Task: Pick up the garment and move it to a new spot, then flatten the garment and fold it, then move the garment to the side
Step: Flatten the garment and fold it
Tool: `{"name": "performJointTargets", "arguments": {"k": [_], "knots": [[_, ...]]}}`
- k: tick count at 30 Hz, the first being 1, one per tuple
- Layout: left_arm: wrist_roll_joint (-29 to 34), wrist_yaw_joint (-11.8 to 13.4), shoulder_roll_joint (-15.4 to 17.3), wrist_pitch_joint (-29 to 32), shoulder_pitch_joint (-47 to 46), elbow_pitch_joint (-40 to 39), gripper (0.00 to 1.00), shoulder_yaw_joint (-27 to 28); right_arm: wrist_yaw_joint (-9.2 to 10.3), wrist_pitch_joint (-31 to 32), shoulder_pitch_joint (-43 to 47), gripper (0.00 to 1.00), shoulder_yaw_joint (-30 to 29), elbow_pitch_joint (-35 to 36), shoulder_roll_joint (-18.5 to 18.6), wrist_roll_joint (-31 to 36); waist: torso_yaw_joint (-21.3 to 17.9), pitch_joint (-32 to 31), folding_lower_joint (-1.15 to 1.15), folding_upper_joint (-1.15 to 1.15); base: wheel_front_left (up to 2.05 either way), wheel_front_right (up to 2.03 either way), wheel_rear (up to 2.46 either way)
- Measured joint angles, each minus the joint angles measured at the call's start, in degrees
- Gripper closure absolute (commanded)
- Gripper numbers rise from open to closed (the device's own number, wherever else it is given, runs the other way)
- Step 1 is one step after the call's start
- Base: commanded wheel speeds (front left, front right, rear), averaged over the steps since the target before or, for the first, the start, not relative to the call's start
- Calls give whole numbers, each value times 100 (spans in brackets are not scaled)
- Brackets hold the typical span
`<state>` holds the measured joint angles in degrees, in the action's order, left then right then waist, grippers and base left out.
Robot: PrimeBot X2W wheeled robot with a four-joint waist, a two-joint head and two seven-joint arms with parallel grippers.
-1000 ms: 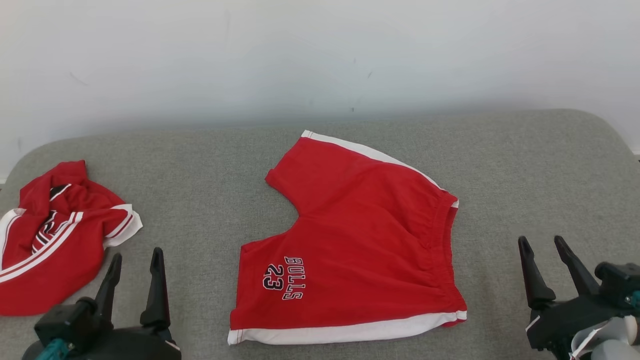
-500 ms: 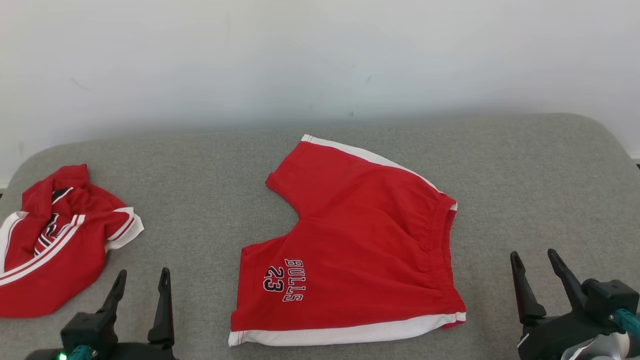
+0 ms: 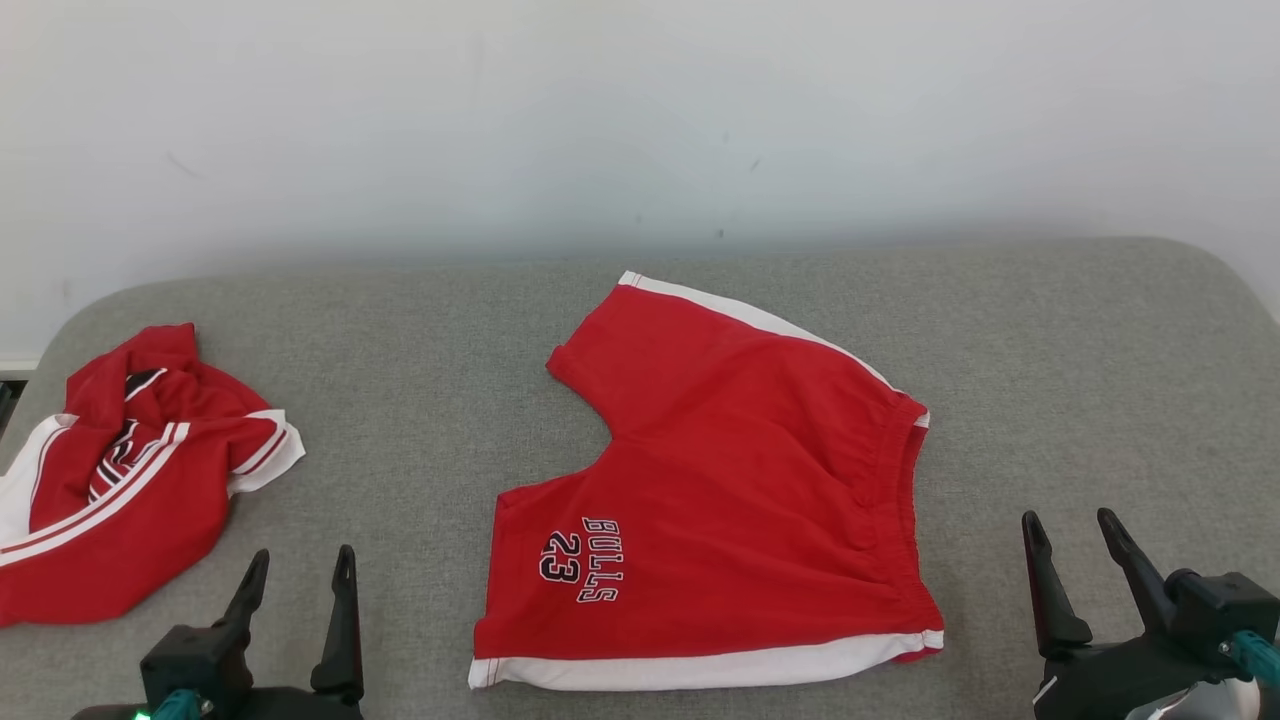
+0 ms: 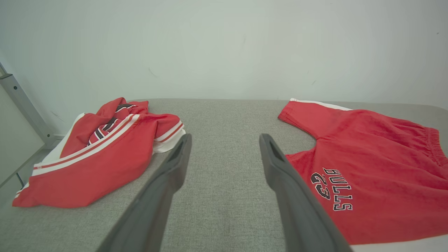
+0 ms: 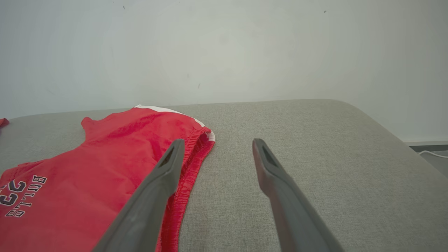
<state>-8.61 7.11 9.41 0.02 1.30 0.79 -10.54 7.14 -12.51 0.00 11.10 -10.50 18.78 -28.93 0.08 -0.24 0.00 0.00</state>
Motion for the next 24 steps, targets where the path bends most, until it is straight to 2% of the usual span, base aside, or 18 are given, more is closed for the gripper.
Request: {"name": "performJointTargets", "arguments": {"k": [24], "knots": [[41, 0, -37, 256, 74, -142, 0, 20, 0, 394, 75, 0, -216, 346, -186, 187, 42, 35, 0, 0, 0, 0, 0]]}}
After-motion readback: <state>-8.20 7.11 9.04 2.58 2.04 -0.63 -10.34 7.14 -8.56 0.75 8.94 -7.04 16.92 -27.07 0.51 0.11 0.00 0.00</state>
